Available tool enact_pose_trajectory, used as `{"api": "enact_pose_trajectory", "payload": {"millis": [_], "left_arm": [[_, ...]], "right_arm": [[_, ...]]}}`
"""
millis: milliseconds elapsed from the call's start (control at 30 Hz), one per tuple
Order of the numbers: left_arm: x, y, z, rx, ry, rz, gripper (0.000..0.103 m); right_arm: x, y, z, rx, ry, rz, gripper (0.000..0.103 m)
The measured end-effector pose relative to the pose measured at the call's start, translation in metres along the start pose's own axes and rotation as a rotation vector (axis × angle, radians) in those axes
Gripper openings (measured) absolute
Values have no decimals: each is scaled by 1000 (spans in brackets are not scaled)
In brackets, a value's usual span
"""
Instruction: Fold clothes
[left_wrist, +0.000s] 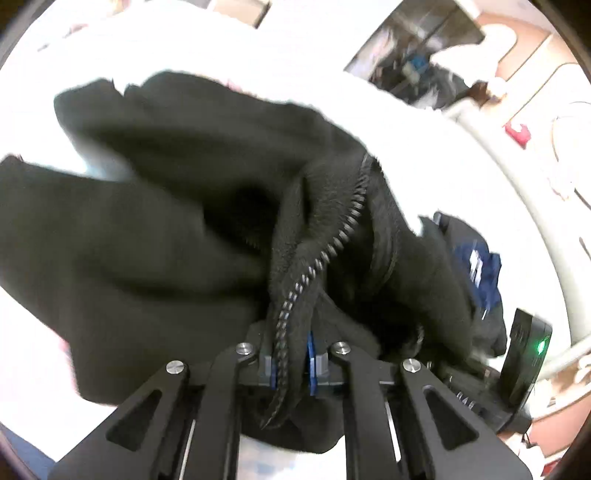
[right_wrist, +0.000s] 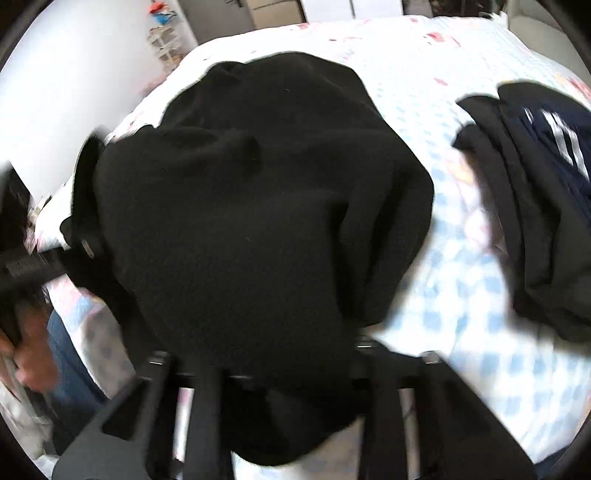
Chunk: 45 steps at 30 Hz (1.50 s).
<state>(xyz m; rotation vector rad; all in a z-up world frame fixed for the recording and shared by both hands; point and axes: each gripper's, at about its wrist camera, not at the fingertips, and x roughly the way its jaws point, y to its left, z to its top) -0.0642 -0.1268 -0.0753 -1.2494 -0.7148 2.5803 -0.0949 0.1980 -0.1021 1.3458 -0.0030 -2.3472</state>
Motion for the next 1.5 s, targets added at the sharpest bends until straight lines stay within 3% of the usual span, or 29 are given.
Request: {"api": "enact_pose_trajectory", "payload": {"millis": [167, 233, 300, 367, 467, 567, 600, 633, 700, 767, 867, 900, 967, 1000, 1033, 1067, 1100, 1133, 1167, 1200, 1233, 1267, 1333, 1433, 1500], "left_arm": [[-95, -19, 49, 72, -262, 18, 9], [-128, -20, 54, 82, -291, -7, 9], [-145, -10, 33, 68, -244, 15, 9], [-134, 2, 12, 49, -158, 49, 9], [-105, 32, -21, -49, 13, 41, 10], [-81, 62, -45, -88, 175, -4, 21], [-79, 74, -47, -121, 183, -13, 24], [-84, 87, -45, -163, 162, -28, 25], [-98, 110, -41, -244, 102, -54, 31], [-112, 128, -35, -323, 41, -83, 45], [-95, 126, -37, -325, 101, -86, 46], [-85, 119, -39, -307, 130, -74, 48], [-64, 107, -43, -295, 174, -74, 64], [-53, 103, -46, -302, 188, -89, 69], [-40, 103, -49, -326, 169, -125, 77], [-44, 100, -37, -320, 136, -116, 79], [-49, 98, -23, -310, 102, -102, 77], [-55, 95, -9, -300, 68, -88, 51], [-61, 92, 4, -290, 35, -73, 28], [-67, 89, 18, -280, 1, -59, 9], [-72, 86, 31, -270, -33, -45, 7], [-78, 83, 45, -260, -66, -31, 7], [-90, 77, 72, -239, -134, -2, 6], [-107, 69, 113, -208, -235, 40, 6], [-153, 65, 135, -177, -350, 61, 6]], "right_arm": [[-77, 16, 30, -25, -235, -3, 11], [-106, 20, 37, -26, -312, -3, 11], [-116, 17, 31, 12, -331, 1, 12], [-110, 9, 19, 52, -293, 3, 12], [-93, -4, -4, 88, -216, 5, 14], [-81, -19, -27, 124, -151, 15, 22], [-82, -25, -31, 139, -150, 13, 32], [-85, -31, -34, 155, -152, 15, 36], [-95, -32, -32, 181, -186, -1, 38], [-100, -30, -27, 184, -209, -10, 45], [-102, -25, -19, 173, -224, -15, 61], [-99, -22, -18, 161, -209, -15, 62], [-86, -13, -12, 117, -180, -21, 63], [-80, -8, -9, 92, -168, -24, 71], [-74, -5, -3, 75, -159, -22, 76], [-69, -4, 4, 68, -156, -15, 86], [-64, -2, 12, 61, -152, -7, 87], [-58, -1, 20, 53, -148, 0, 87], [-53, 0, 28, 46, -145, 7, 79], [-48, 1, 35, 39, -141, 15, 38], [-43, 3, 43, 32, -137, 22, 14], [-37, 4, 51, 24, -133, 29, 7], [-27, 6, 66, 10, -126, 44, 5], [-97, 7, 88, 45, -339, 81, 5], [-148, 4, 94, 87, -485, 112, 4]]}}
